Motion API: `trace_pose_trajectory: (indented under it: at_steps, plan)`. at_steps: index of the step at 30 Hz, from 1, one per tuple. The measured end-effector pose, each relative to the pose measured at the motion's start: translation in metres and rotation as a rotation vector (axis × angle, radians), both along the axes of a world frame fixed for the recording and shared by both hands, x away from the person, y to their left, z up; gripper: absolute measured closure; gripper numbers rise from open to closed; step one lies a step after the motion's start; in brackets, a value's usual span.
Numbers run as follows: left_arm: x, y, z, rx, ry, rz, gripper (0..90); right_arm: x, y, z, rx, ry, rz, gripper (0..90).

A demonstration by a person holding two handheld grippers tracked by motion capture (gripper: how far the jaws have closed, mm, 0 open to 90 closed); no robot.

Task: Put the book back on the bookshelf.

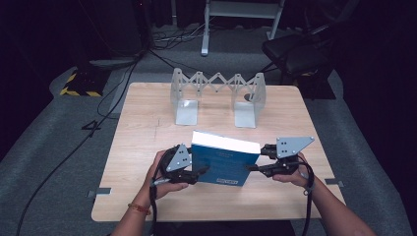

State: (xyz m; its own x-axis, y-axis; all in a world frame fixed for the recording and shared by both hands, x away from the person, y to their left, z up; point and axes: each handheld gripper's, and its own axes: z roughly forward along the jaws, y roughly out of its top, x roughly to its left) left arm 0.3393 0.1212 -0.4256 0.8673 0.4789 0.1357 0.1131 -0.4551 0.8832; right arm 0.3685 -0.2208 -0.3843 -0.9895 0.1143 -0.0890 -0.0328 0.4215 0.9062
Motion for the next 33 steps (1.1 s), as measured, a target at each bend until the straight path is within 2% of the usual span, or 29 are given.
trace_pose_trajectory:
  at_steps: [2,5,8,11,15,21,25,26,28,29,33]
  plan:
    - [0.001,0.000,-0.001,-0.009,0.010,-0.002,32.5,-0.001,0.000,0.000,-0.004,-0.002,0.001,60.7]
    - [0.008,-0.006,0.001,-0.054,0.062,-0.004,30.4,-0.009,-0.001,0.004,-0.035,-0.022,-0.016,61.0]
    - [0.011,-0.012,0.002,-0.054,0.069,-0.010,30.5,-0.011,-0.004,0.006,-0.050,-0.024,-0.033,60.9]
    - [0.020,-0.027,0.003,-0.046,0.077,-0.039,30.4,-0.011,-0.018,0.006,-0.049,-0.007,-0.061,60.9]
    - [0.033,-0.047,0.004,-0.040,0.073,-0.074,30.0,-0.016,-0.034,0.008,-0.068,-0.007,-0.123,60.7]
    - [0.043,-0.077,0.004,-0.030,0.066,-0.118,29.2,-0.021,-0.060,0.012,-0.085,-0.005,-0.179,60.4]
    - [0.047,-0.085,0.004,-0.035,0.065,-0.127,28.1,-0.024,-0.068,0.014,-0.090,-0.010,-0.204,59.9]
    - [0.047,-0.087,0.003,-0.042,0.067,-0.129,28.0,-0.024,-0.072,0.017,-0.066,-0.005,-0.215,59.7]
    - [0.048,-0.087,0.003,-0.046,0.066,-0.130,28.0,-0.024,-0.073,0.019,-0.062,0.000,-0.218,59.6]
    - [0.048,-0.087,0.002,-0.046,0.065,-0.134,28.1,-0.022,-0.072,0.023,-0.081,-0.003,-0.206,59.3]
    - [0.045,-0.086,0.002,-0.045,0.057,-0.132,28.1,-0.019,-0.068,0.035,-0.095,0.000,-0.193,58.5]
